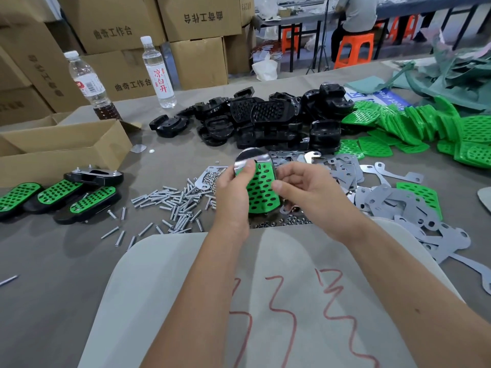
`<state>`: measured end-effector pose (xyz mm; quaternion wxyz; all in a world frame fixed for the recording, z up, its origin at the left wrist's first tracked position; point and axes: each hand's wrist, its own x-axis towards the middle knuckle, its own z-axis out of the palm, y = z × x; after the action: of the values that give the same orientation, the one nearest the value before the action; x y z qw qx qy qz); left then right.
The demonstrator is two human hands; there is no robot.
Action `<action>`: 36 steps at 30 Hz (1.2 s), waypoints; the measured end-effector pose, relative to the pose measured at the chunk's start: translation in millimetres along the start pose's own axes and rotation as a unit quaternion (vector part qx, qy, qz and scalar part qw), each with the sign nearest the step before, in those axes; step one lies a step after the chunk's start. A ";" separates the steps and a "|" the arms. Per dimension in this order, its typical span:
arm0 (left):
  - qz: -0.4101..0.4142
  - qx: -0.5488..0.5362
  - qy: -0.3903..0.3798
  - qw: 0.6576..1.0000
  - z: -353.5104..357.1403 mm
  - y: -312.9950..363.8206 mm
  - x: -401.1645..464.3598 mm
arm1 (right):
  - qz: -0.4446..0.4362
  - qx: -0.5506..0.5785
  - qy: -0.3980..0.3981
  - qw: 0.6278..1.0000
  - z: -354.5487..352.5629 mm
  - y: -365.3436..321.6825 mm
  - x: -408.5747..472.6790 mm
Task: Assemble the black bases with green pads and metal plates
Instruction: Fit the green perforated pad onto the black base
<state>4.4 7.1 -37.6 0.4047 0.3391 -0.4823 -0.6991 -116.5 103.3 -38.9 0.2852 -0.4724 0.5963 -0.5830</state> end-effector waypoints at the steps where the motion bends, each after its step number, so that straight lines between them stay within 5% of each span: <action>1: 0.009 0.014 0.003 1.000 0.4 -0.7 -0.8 | -0.009 -0.017 0.004 1.000 2.1 -0.6 -0.8; 6: 0.052 0.041 0.002 0.998 0.7 4.9 -0.5 | -0.052 -0.078 0.044 0.995 13.9 -7.7 0.5; 13: 0.073 0.021 0.142 0.987 -19.9 21.8 15.9 | -0.024 -0.073 0.009 0.997 42.5 -17.6 14.2; 15: 0.115 0.049 0.198 0.972 -34.8 29.1 22.3 | -0.048 -0.227 0.010 0.973 61.3 -19.9 22.1; 19: 0.176 0.112 0.322 0.924 -57.4 38.3 31.5 | -0.047 -0.461 -0.112 0.879 98.3 -24.2 31.4; 23: 0.161 0.089 0.393 0.901 -68.4 38.1 38.2 | -0.039 -0.561 -0.141 0.815 115.0 -36.2 37.9; 27: 0.127 0.020 0.381 0.915 -70.7 37.2 38.2 | -0.031 -0.593 -0.181 0.784 122.7 -45.2 44.2; 30: 0.106 -0.043 0.349 0.930 -65.6 36.1 37.5 | -0.045 -0.577 -0.159 0.800 118.3 -45.4 48.0; 36: 0.039 -0.072 0.244 0.966 -49.8 34.4 32.3 | 0.027 -0.295 0.026 0.955 59.3 -25.6 37.5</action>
<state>41.4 -48.7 -22.9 0.5603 0.4503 -0.3303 -0.6118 -72.5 47.6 -15.6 0.1329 -0.5040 0.7616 -0.3850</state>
